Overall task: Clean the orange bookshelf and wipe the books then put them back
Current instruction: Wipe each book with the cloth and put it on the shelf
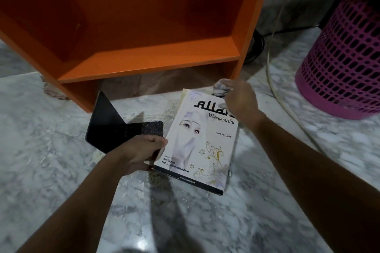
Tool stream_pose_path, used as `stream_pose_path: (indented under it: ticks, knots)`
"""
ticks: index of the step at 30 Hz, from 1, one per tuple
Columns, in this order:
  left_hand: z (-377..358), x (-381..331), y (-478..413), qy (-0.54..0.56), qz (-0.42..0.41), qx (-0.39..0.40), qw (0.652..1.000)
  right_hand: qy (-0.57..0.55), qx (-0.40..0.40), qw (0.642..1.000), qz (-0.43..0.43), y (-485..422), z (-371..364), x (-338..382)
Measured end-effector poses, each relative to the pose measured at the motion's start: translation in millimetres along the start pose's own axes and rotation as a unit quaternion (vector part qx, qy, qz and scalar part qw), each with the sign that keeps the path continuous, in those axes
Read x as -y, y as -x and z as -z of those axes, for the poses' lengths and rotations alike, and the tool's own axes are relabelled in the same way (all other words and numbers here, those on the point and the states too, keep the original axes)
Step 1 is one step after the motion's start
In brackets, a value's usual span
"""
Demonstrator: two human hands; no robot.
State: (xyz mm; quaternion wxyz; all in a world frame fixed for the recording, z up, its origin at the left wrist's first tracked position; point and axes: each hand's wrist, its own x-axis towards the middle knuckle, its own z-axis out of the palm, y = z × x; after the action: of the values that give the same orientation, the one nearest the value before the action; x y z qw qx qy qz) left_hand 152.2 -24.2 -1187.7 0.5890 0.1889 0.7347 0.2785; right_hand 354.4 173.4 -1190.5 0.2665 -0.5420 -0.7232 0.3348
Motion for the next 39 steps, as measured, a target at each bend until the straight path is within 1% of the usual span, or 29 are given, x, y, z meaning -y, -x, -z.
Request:
stream_pose_path:
  ticks: [1,2,3,4,6,8,9,10,12,14,16,17,18,19,21,23,25,27,29,32,33,34,35,39]
  knots:
    - [0.1,-0.2,0.1,0.000,0.001,-0.003,1.000,-0.016,-0.021,1.000,0.000,3.9,4.3,4.1]
    - [0.1,-0.4,-0.1,-0.001,0.002,-0.005,1.000,-0.009,-0.048,0.999,0.016,9.7,4.4,9.0]
    - [0.2,-0.5,-0.1,0.000,0.004,-0.004,1.000,0.015,-0.068,0.997,0.045,18.6,1.6,14.4]
    - [-0.1,-0.5,-0.2,0.002,0.005,-0.001,1.000,0.045,-0.059,0.994,0.084,29.1,-3.3,20.3]
    - [-0.3,-0.4,-0.9,0.003,0.006,0.002,1.000,0.114,0.018,0.975,0.187,53.1,-22.0,30.3]
    - [0.1,0.5,-1.5,0.002,0.007,0.001,1.000,0.164,0.119,0.932,0.300,76.8,-43.6,38.4]
    - [-0.1,0.7,-1.6,0.001,0.007,0.002,1.000,0.173,0.141,0.914,0.339,83.1,-53.2,38.2]
    - [-0.2,1.1,-2.0,0.003,0.007,0.004,1.000,0.170,0.145,0.909,0.351,83.1,-58.1,37.1]
    - [0.3,2.2,-3.0,0.010,0.011,0.008,1.000,0.167,0.106,0.930,0.309,56.6,-59.8,25.9]
    - [0.7,2.5,-4.1,0.012,0.015,0.012,1.000,0.193,0.044,0.956,0.218,20.0,-51.4,16.9]
    - [0.0,1.9,-3.0,0.014,0.015,0.015,1.000,0.136,-0.025,0.983,0.118,-10.7,-35.1,9.4]
    - [0.3,2.1,-2.6,0.015,0.018,0.014,1.000,0.108,-0.051,0.989,0.090,-17.6,-28.9,7.0]
    - [-0.1,2.0,-2.4,0.014,0.020,0.013,1.000,0.113,-0.069,0.987,0.093,-18.8,-25.7,5.5]
    - [-0.2,2.1,-2.4,0.011,0.021,0.011,1.000,0.141,-0.064,0.981,0.117,-15.4,-25.9,5.3]
    - [1.1,2.6,-3.2,0.026,0.028,0.012,0.999,0.169,-0.004,0.969,0.182,2.2,-31.8,8.7]
    - [1.1,1.6,-4.4,0.081,0.051,0.010,0.995,0.181,0.064,0.955,0.226,31.8,-39.9,14.1]
    - [1.6,-1.5,-3.6,0.129,0.068,0.000,0.989,0.151,0.109,0.945,0.270,69.8,-45.4,20.2]
    - [2.7,-3.7,-4.5,0.135,0.071,0.006,0.988,0.126,0.155,0.932,0.304,105.9,-47.6,27.0]
    - [3.1,-4.8,-5.7,0.132,0.074,0.017,0.988,0.115,0.209,0.902,0.361,135.3,-51.3,31.7]
    - [3.5,-5.3,-5.1,0.124,0.078,0.003,0.989,0.070,0.279,0.829,0.479,171.3,-54.0,33.6]
    - [3.3,-5.2,-4.2,0.120,0.078,-0.001,0.990,0.065,0.284,0.814,0.503,181.8,-52.9,33.7]
    - [2.2,-5.9,-3.2,0.118,0.077,-0.003,0.990,0.063,0.276,0.808,0.516,189.0,-51.3,34.3]
    - [1.9,-6.0,-3.3,0.116,0.077,-0.007,0.990,0.062,0.256,0.816,0.515,193.4,-51.7,34.0]
    - [0.1,-6.1,-8.1,0.099,0.079,-0.018,0.992,0.094,0.143,0.892,0.418,180.6,-65.1,30.2]
